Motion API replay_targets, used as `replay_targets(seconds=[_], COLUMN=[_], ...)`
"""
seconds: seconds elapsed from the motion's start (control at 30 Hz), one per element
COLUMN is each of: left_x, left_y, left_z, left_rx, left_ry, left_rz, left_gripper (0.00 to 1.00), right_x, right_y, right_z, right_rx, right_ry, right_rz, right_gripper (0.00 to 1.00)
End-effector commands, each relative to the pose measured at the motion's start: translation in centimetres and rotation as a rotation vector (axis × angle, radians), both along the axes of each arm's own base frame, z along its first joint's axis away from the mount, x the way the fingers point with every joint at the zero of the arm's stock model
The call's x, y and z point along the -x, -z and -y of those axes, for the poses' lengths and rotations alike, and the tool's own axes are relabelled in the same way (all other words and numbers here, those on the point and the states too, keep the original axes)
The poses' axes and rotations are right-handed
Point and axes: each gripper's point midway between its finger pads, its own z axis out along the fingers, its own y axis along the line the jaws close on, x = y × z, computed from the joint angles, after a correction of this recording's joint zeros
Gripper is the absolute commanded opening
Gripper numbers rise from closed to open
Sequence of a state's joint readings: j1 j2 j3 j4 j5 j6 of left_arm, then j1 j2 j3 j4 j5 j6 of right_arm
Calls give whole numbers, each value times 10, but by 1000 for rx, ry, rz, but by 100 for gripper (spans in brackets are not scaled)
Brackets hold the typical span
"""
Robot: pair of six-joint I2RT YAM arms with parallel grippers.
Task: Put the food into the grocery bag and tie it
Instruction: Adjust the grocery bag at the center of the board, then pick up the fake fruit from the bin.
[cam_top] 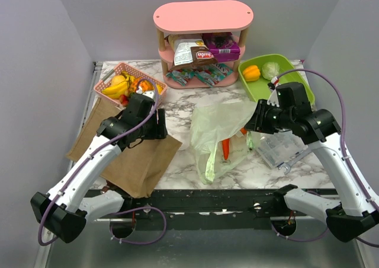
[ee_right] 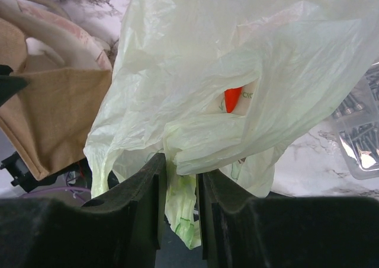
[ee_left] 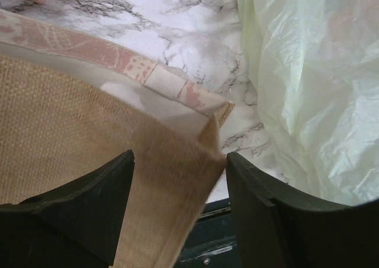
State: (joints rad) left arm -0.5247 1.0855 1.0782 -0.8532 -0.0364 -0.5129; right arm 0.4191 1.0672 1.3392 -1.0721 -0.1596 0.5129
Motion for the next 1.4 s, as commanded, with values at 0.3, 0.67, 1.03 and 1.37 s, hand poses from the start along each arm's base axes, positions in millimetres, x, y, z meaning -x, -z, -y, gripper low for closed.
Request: replay_targets(seconds=[0.3, 0.67, 1.03, 1.37], left_x=[-63, -120, -154, -186], left_y=[-72, -99, -86, -57], left_z=[-35, -76, -110, -119], left_rx=[-133, -228, -215, -137], left_ry=[-135, -235, -301, -280], left_rz=[144, 280, 318, 281], left_gripper=[68, 68, 90, 92], right_x=[7, 8, 14, 10], right_y=[-7, -5, 2, 6], right_z=[2, 1, 4, -1], right_rx=[-6, -14, 0, -9], right_ry=[-20, -18, -13, -17], right_rz=[32, 31, 0, -24], right_gripper=[33, 33, 33, 33])
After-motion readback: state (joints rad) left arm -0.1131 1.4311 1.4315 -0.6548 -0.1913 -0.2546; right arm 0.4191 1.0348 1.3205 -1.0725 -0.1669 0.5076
